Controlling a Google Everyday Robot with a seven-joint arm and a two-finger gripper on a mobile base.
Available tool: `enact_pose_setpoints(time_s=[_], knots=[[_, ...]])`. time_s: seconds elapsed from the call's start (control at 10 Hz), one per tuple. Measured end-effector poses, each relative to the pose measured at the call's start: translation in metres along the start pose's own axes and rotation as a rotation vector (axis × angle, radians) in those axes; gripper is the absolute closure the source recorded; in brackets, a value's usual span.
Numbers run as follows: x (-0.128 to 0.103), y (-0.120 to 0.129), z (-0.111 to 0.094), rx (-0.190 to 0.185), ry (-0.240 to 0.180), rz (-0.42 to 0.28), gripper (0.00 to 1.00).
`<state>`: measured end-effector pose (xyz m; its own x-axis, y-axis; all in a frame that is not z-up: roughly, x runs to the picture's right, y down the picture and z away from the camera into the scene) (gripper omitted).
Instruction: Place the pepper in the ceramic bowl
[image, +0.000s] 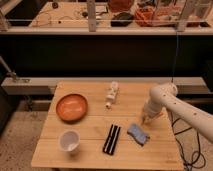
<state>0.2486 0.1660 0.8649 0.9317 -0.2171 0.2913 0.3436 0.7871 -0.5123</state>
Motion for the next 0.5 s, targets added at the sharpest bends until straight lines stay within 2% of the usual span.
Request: enact_pose_setpoints(time_s=[0.2, 0.3, 0.5], knots=[[-0.012, -0.01, -0.017, 0.013, 0.007, -0.029, 0.99], [-0.019, -0.013, -0.027, 0.013, 0.017, -0.047, 1.0], [-0.03, -0.02, -0.032, 0.02, 0.032, -0.074, 1.0]])
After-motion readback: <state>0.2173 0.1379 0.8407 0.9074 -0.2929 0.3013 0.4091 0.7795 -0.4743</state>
